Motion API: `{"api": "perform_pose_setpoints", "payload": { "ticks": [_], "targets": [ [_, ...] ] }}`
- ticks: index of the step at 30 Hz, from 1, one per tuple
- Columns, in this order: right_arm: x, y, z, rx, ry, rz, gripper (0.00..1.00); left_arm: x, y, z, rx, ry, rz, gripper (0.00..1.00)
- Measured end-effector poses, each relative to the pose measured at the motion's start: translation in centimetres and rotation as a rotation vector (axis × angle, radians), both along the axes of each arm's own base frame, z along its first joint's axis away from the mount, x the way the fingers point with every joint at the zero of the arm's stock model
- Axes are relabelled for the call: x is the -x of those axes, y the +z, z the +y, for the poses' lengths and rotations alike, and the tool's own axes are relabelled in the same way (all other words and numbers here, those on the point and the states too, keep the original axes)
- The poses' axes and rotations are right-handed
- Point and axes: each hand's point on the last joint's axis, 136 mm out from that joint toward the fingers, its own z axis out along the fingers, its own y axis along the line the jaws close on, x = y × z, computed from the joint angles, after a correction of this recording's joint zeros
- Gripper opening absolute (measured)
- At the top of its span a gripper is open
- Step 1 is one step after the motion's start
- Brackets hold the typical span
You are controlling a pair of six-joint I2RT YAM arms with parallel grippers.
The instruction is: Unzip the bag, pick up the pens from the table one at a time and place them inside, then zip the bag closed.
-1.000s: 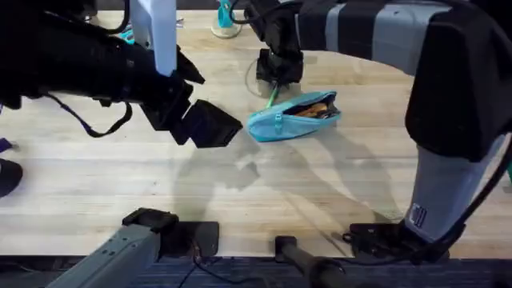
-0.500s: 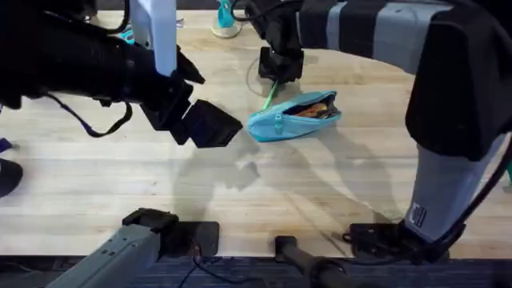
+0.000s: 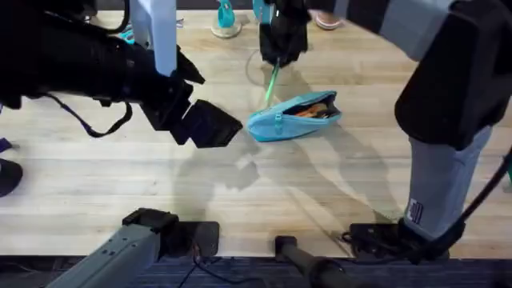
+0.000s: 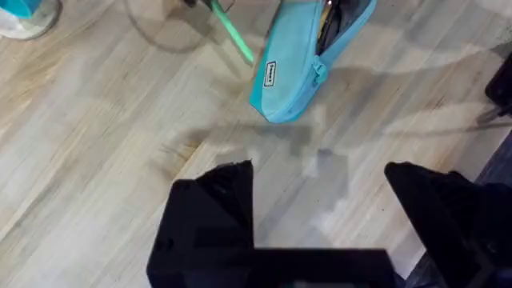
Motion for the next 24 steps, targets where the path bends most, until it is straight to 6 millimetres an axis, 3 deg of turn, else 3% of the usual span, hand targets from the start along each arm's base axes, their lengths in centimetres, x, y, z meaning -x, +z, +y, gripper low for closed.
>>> {"api": "perform_pose_setpoints", "payload": {
  "ticks": [4, 9, 16, 20, 24],
  "targets": [
    [-0.2, 2.9, -0.8, 0.034, 0.086, 0.0, 0.031, 0.0, 0.0, 0.0, 0.0, 0.0, 0.0, 0.995],
    [1.2, 5.1, -2.3, 0.113, 0.235, 0.051, 0.031, 0.0, 0.0, 0.0, 0.0, 0.0, 0.0, 0.995],
    [4.2, 5.9, -4.0, 0.208, 0.412, 0.173, 0.033, 0.0, 0.0, 0.0, 0.0, 0.0, 0.0, 0.995],
    [4.4, 6.3, -4.1, 0.214, 0.447, 0.176, 0.033, 0.0, 0.0, 0.0, 0.0, 0.0, 0.0, 0.995],
    [4.7, 7.8, -4.2, 0.21, 0.465, 0.145, 0.033, 0.0, 0.0, 0.0, 0.0, 0.0, 0.0, 0.995]
  ]
}}
